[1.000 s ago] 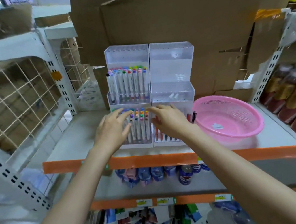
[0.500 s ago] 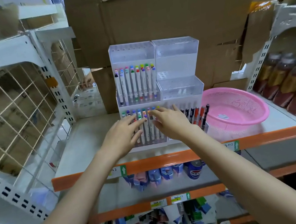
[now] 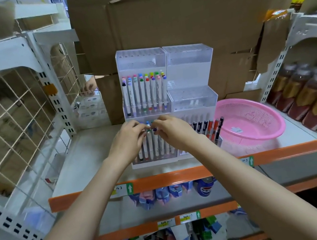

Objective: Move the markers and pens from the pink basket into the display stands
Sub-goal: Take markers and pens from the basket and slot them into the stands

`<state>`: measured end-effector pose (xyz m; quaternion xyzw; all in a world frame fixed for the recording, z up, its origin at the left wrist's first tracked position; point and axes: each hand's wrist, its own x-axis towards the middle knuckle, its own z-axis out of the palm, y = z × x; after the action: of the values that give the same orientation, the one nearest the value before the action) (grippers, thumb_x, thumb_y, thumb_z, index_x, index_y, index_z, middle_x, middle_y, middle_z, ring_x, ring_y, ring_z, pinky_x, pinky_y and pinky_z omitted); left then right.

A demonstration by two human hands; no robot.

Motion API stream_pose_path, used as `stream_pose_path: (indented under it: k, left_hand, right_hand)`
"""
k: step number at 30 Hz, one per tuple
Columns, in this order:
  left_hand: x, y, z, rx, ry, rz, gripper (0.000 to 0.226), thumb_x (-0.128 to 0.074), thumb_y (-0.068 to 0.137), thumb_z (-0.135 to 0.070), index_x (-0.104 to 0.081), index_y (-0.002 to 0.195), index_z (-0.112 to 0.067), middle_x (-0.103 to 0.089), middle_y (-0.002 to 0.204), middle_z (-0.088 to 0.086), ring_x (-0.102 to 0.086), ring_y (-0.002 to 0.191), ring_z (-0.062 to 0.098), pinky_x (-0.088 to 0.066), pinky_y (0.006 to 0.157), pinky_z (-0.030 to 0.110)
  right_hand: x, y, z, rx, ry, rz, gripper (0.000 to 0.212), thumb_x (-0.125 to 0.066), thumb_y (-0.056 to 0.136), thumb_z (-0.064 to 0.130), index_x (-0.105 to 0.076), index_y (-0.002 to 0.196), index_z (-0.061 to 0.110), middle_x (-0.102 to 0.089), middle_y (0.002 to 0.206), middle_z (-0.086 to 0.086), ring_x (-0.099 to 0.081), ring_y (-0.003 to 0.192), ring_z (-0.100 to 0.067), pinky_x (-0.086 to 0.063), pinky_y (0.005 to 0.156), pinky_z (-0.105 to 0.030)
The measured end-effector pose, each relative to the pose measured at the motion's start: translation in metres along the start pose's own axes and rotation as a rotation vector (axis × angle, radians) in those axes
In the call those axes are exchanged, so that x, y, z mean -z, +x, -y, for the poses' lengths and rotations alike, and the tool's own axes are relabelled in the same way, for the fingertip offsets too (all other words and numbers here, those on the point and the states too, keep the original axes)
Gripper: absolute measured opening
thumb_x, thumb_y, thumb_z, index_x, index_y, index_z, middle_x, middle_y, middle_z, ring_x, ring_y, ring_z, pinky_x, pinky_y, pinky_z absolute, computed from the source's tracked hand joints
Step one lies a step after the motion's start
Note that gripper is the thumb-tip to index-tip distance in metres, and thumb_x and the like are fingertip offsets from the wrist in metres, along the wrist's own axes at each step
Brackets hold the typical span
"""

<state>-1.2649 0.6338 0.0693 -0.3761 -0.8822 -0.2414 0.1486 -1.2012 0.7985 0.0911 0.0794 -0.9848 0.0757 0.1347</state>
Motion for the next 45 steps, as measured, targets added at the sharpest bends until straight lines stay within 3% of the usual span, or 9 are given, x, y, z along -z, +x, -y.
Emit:
stream_pose_path:
  k: [4,9,15,19,26,31,35,41,45]
  left_hand:
    - [0.001,0.000,0.003,-0.006,0.012,-0.007,0.024,-0.057,0.093,-0.017,-0.066,0.115,-0.014,-0.059,0.107,0.005,-0.052,0.103,0.022,-0.047,0.083,0.037]
    - [0.015,0.016,-0.006,-0.036,0.069,-0.156,0.026,-0.058,0.090,-0.015,-0.063,0.115,-0.009,-0.058,0.112,0.007,-0.054,0.104,0.024,-0.048,0.085,0.040]
    - [0.042,0.055,-0.016,-0.020,0.192,-0.258,0.044,-0.057,0.090,-0.019,-0.051,0.134,-0.017,-0.044,0.139,0.011,-0.038,0.132,0.028,-0.032,0.108,0.045]
    - [0.043,0.072,-0.012,0.030,0.265,-0.195,0.050,-0.051,0.094,-0.024,-0.039,0.143,-0.019,-0.037,0.146,0.008,-0.029,0.138,0.024,-0.021,0.114,0.040]
    - [0.033,0.070,-0.005,0.019,0.286,-0.211,0.048,-0.054,0.092,-0.020,-0.045,0.139,-0.015,-0.040,0.144,0.011,-0.031,0.137,0.027,-0.026,0.112,0.044]
    - [0.037,0.082,0.000,0.018,0.192,-0.269,0.050,-0.051,0.094,-0.022,-0.040,0.142,-0.016,-0.040,0.144,0.010,-0.033,0.135,0.026,-0.029,0.112,0.045]
    - [0.039,0.099,0.001,0.060,0.203,-0.165,0.052,-0.042,0.099,-0.029,-0.027,0.149,-0.020,-0.026,0.154,0.007,-0.019,0.143,0.023,-0.018,0.117,0.041]
    - [0.036,0.104,0.007,0.021,0.261,-0.131,0.047,-0.040,0.100,-0.030,-0.035,0.146,-0.024,-0.040,0.148,0.006,-0.031,0.137,0.022,-0.025,0.112,0.041]
    - [0.037,0.105,0.000,0.030,0.289,-0.176,0.044,-0.039,0.100,-0.030,-0.040,0.143,-0.023,-0.042,0.146,0.005,-0.035,0.136,0.022,-0.022,0.113,0.045]
  right_hand:
    - [0.003,0.002,-0.004,0.028,0.039,-0.017,0.026,-0.052,0.096,0.019,-0.058,0.121,0.014,-0.058,0.115,-0.005,-0.055,0.104,-0.026,-0.050,0.069,-0.037]
    - [0.018,0.017,-0.006,0.075,0.071,-0.222,0.027,-0.055,0.092,0.009,-0.059,0.118,0.013,-0.059,0.115,-0.006,-0.053,0.108,-0.025,-0.049,0.074,-0.034]
    - [0.042,0.045,-0.018,0.050,-0.038,-0.360,0.046,-0.061,0.088,0.011,-0.051,0.133,0.013,-0.051,0.133,-0.010,-0.048,0.121,-0.030,-0.049,0.087,-0.040]
    - [0.044,0.058,-0.024,0.022,-0.081,-0.315,0.057,-0.059,0.091,0.019,-0.038,0.144,0.018,-0.043,0.143,-0.007,-0.039,0.132,-0.028,-0.046,0.097,-0.041]
    - [0.039,0.062,-0.029,0.019,-0.108,-0.292,0.059,-0.059,0.091,0.022,-0.035,0.146,0.019,-0.039,0.147,-0.006,-0.034,0.136,-0.027,-0.040,0.103,-0.041]
    - [0.044,0.068,-0.034,-0.020,0.094,-0.362,0.056,-0.058,0.091,0.017,-0.039,0.143,0.015,-0.041,0.144,-0.007,-0.043,0.129,-0.029,-0.044,0.099,-0.041]
    - [0.047,0.081,-0.041,-0.068,0.178,-0.308,0.055,-0.054,0.095,0.022,-0.035,0.146,0.014,-0.036,0.148,-0.007,-0.039,0.133,-0.029,-0.042,0.103,-0.042]
    - [0.043,0.085,-0.041,-0.072,0.052,-0.248,0.052,-0.051,0.097,0.024,-0.036,0.146,0.014,-0.034,0.151,-0.009,-0.029,0.139,-0.027,-0.037,0.106,-0.041]
    - [0.045,0.088,-0.037,-0.046,-0.016,-0.288,0.050,-0.050,0.097,0.023,-0.038,0.144,0.011,-0.041,0.148,-0.011,-0.036,0.136,-0.030,-0.033,0.107,-0.039]
